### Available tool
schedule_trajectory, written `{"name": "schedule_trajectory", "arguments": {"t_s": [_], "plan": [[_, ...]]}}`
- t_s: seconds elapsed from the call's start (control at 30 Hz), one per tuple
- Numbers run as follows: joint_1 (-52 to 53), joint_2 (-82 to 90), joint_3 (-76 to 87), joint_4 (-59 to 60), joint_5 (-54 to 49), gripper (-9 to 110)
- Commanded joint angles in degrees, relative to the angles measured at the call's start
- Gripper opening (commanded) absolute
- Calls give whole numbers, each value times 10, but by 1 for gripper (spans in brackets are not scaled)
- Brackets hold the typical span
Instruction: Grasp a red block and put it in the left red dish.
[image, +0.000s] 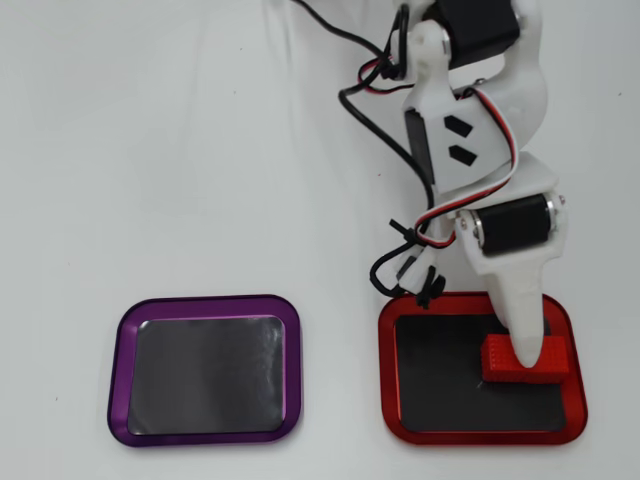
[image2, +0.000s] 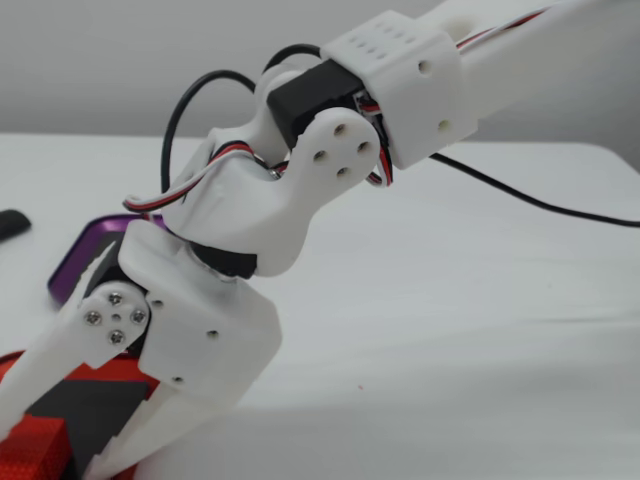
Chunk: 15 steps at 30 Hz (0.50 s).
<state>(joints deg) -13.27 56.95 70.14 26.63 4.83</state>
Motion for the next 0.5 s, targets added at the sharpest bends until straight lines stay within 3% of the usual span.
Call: {"name": "schedule_trajectory", "arguments": {"t_s": [0.0,0.2,0.47], "plan": [[0,13,-23,6,0,20],[-5,101,-22,84,2,22],[-6,304,-19,299,-5,28]]}}
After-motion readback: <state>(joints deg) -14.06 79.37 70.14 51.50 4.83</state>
